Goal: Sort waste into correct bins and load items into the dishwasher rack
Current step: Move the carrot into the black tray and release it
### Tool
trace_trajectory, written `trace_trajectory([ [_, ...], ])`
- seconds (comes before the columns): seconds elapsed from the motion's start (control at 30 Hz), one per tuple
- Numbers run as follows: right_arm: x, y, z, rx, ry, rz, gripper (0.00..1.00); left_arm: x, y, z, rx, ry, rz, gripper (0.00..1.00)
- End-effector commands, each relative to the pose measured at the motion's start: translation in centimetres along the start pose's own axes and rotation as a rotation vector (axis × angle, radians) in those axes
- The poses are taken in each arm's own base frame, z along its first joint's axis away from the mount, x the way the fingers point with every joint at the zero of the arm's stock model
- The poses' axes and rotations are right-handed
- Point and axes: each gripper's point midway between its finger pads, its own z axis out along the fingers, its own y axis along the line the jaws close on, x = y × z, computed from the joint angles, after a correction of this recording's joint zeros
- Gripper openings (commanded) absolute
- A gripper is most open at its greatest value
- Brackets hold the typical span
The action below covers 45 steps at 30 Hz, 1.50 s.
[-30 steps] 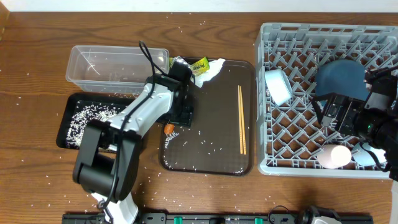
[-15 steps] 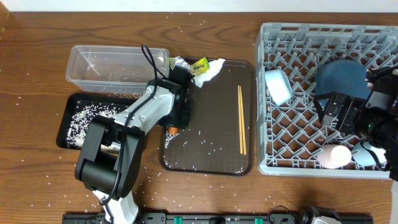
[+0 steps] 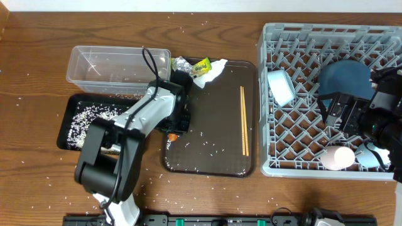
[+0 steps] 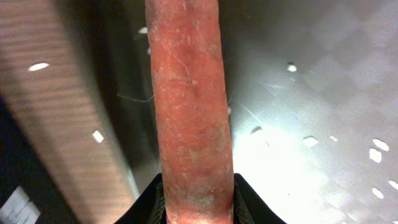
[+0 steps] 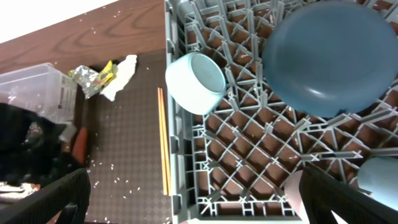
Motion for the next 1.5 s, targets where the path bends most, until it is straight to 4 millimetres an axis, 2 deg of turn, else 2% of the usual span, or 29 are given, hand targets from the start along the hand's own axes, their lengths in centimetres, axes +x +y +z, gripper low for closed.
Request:
trace_trajectory([
  [0.0, -0.3, -0.5, -0.3, 0.029, -0.019, -0.008, 0.99, -1.6, -0.3, -4.6, 0.03, -0.131, -0.041, 0.24],
  [0.13, -0.3, -0.8, -0.3, 0.044, -0.02, -0.008, 0.99, -0.7, 1.5, -8.4, 0.007, -0.212, -0.105, 0.24],
  [0.23, -0.4, -0.8, -0.3, 0.046, -0.021, -0.008, 0.99, 0.3, 4.6, -10.7, -0.064, -0.261, -0.217, 0.24],
  [0.33, -0.4, -0.8, -0.3, 0.046, -0.021, -0.008, 0.99, 1.7, 7.9, -11.7, -0.125, -0.263, -0.363, 0.24],
  [0.4, -0.4, -0.8, -0.3, 0.047, -0.021, -0.008, 0.99, 2.6, 9.6, -11.3, -0.137, -0.238, -0.461, 0.24],
  [0.53, -0.4, -0.9, -0.3, 0.05, -0.023, -0.008, 0.99, 4.7, 12.6, -8.7, -0.15, -0.167, -0.71, 0.24],
  [0.73, -0.4, -0.9, -0.3, 0.049, -0.022, -0.008, 0.99, 4.8, 16.5, -5.4, -0.124, -0.228, -1.051, 0.25],
  [0.8, -0.3, -0.9, -0.3, 0.05, -0.02, -0.008, 0.99, 4.1, 17.0, -4.8, -0.074, -0.259, -1.138, 0.25],
  [0.9, -0.3, -0.9, -0.3, 0.05, -0.018, -0.007, 0.99, 2.3, 17.1, -4.5, 0.014, -0.323, -1.165, 0.25],
  [0.93, -0.3, -0.9, -0.3, 0.05, -0.017, -0.007, 0.99, 1.8, 17.0, -4.6, 0.034, -0.34, -1.163, 0.34],
  [0.97, -0.2, -0.9, -0.3, 0.05, -0.016, -0.006, 0.99, 1.4, 16.9, -4.7, 0.05, -0.354, -1.16, 0.47],
  [1.0, -0.2, -0.9, -0.3, 0.051, -0.014, -0.006, 0.99, 1.0, 16.8, -4.8, 0.067, -0.365, -1.157, 0.65],
  [1.03, -0.1, -0.9, -0.3, 0.051, -0.012, -0.005, 0.99, 0.8, 16.6, -4.9, 0.081, -0.368, -1.154, 0.73],
  [1.27, -0.1, -0.9, -0.3, 0.051, -0.01, -0.005, 0.99, 1.0, 16.0, -5.5, 0.095, -0.355, -1.044, 0.76],
  [1.4, -0.1, -0.9, -0.3, 0.05, -0.011, -0.005, 0.99, 1.4, 15.4, -8.3, 0.112, -0.378, -0.931, 0.76],
  [1.47, -0.1, -0.5, -0.3, 0.029, -0.011, -0.006, 0.99, 1.5, 15.1, -10.9, 0.115, -0.419, -0.873, 0.76],
])
